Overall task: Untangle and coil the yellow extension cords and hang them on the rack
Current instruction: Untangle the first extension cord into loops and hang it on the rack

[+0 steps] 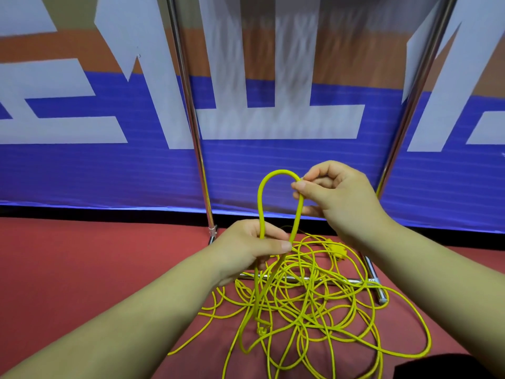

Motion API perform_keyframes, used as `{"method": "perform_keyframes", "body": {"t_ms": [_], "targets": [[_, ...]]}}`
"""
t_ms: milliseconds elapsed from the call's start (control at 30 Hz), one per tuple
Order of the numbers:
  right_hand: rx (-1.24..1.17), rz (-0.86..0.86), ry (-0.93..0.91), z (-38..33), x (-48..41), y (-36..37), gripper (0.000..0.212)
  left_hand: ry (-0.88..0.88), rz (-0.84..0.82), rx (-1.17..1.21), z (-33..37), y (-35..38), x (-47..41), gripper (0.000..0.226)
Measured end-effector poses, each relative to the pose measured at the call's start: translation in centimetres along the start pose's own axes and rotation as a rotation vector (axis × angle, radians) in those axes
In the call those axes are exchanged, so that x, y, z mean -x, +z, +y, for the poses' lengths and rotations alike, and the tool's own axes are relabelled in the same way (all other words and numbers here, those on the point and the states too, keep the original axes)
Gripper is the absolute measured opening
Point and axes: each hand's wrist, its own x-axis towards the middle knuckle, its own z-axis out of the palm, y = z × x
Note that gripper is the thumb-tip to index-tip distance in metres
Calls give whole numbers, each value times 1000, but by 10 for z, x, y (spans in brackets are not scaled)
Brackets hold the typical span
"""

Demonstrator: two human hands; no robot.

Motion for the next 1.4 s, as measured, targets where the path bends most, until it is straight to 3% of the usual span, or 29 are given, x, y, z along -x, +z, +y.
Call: {"method": "perform_keyframes", "body": {"t_ms": [133, 233, 300, 367, 533, 800, 900, 967, 1100, 1267, 1400], "targets": [[-110, 22, 34, -2, 2, 2, 16, 57, 26, -45, 9, -4, 6, 9], [-227, -29, 174, 6, 2, -1, 23, 113, 112, 23, 22, -10, 11, 8], [-185, -105, 312, 19, 4, -3, 27, 150, 189, 157, 30, -15, 14, 10], [-32, -218, 372, 39, 9, 0, 15, 189, 237, 289, 38, -20, 18, 10], [364, -587, 215, 62, 22, 25, 28, 257, 243, 432, 50, -24, 26, 11], [379, -752, 161, 77, 27, 52, 11, 290, 302, 546, 51, -36, 31, 13], [374, -745, 186, 79, 26, 55, 14, 268, 343, 504, 47, -47, 33, 17], [351, -707, 183, 76, 22, 54, 9, 199, 376, 353, 40, -55, 32, 39], [211, -511, 226, 62, 7, 48, 9, 32, 322, 78, 11, -57, 25, 60], [127, -311, 250, 51, -7, 36, 10, -34, 81, -237, -25, -41, 10, 34], [170, -241, 247, 48, -14, 30, 12, 76, 147, -359, -27, -31, -2, 14]]}}
